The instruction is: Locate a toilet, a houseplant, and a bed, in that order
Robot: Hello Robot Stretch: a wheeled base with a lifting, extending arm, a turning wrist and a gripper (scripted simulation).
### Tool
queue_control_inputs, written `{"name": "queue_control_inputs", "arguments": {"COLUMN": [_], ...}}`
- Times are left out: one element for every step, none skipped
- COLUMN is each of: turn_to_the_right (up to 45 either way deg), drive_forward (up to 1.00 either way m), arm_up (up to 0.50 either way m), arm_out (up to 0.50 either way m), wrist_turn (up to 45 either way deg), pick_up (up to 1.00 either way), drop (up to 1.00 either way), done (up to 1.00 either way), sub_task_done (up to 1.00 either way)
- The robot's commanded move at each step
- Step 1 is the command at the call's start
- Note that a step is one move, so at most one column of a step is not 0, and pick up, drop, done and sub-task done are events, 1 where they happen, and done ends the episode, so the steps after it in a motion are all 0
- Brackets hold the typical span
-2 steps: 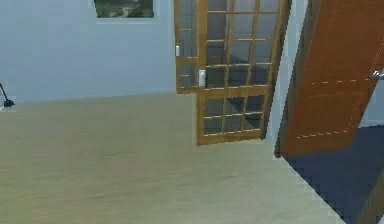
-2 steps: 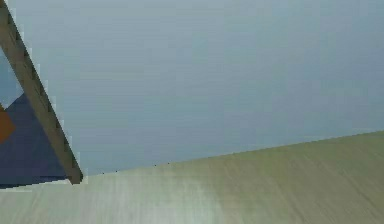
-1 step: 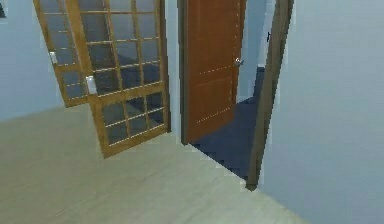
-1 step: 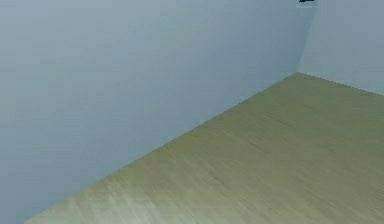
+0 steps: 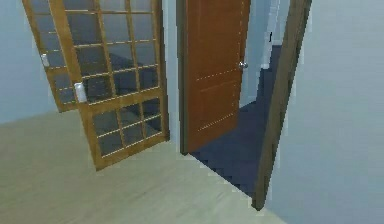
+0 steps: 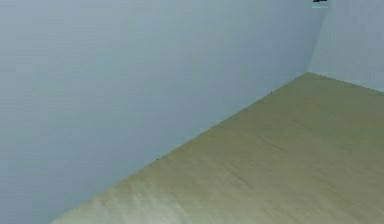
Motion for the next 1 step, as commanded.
{"name": "queue_control_inputs", "arguments": {"turn_to_the_right": [9.0], "drive_forward": [0.0], "arm_up": [0.0], "arm_out": [0.0], "wrist_turn": [0.0], "pick_up": [0.0], "drop": [0.0], "done": [0.0], "sub_task_done": [0.0]}}
